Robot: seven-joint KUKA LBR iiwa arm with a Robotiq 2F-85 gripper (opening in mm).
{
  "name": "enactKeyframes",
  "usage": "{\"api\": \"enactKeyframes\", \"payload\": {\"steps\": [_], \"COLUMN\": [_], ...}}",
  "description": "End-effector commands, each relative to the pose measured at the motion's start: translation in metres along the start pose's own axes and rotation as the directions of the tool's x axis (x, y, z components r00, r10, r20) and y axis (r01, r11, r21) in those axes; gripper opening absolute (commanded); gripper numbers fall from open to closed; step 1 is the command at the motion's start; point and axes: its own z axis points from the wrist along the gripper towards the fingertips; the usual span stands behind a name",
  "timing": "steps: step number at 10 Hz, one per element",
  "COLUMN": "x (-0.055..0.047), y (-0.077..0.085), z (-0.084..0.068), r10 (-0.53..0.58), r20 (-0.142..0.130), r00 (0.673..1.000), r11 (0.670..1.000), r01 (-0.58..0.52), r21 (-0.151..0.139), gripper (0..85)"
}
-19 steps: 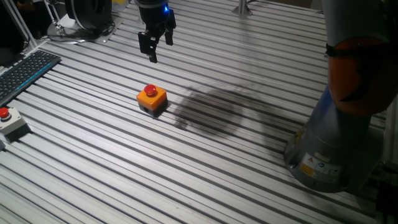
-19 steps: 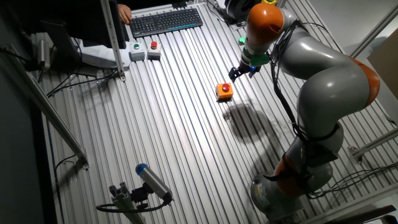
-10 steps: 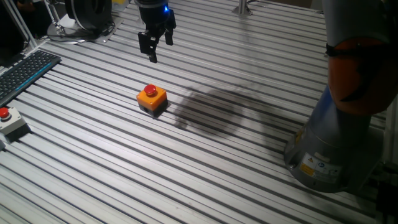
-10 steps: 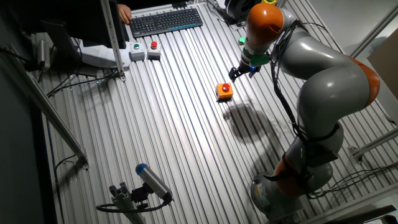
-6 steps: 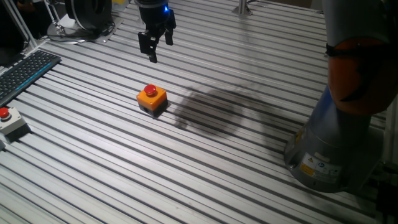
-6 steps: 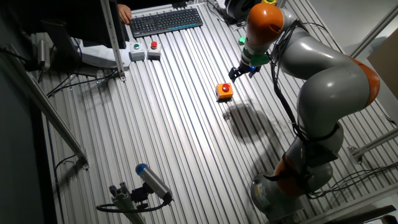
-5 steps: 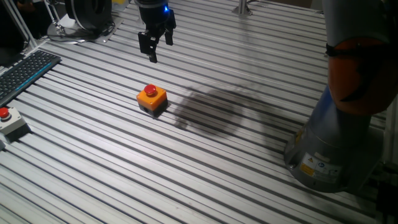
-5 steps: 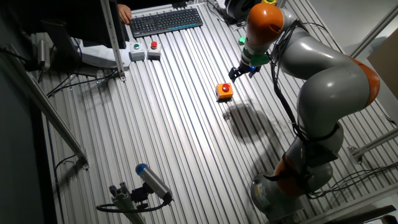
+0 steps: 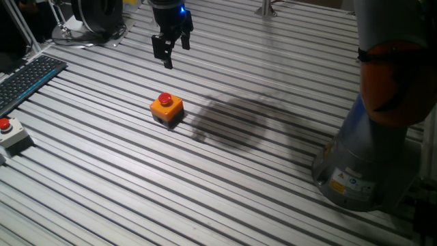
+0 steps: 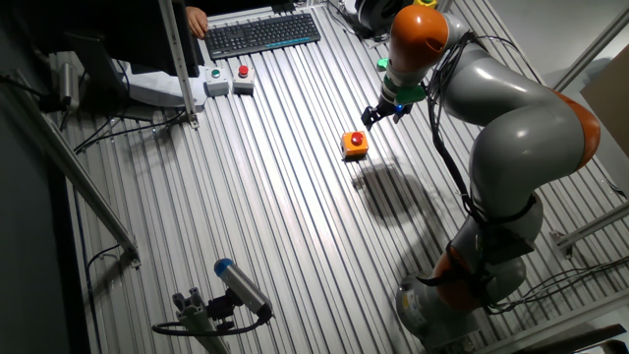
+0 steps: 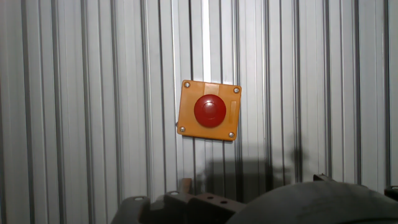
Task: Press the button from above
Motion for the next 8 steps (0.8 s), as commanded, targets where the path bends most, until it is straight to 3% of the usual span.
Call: {"api": "enactKeyframes", "payload": {"steps": [1, 8], "x": [-0.0001, -0.0001], "y": [0.0, 0.0002], "z": [0.0, -0.0018], "r10": [-0.116, -0.116], "r20": [-0.157, -0.159], "r00": [0.981, 0.98], "r11": [0.993, 0.993], "r01": [0.111, 0.111], "r21": [-0.039, -0.038], "gripper": [34.0, 34.0]}}
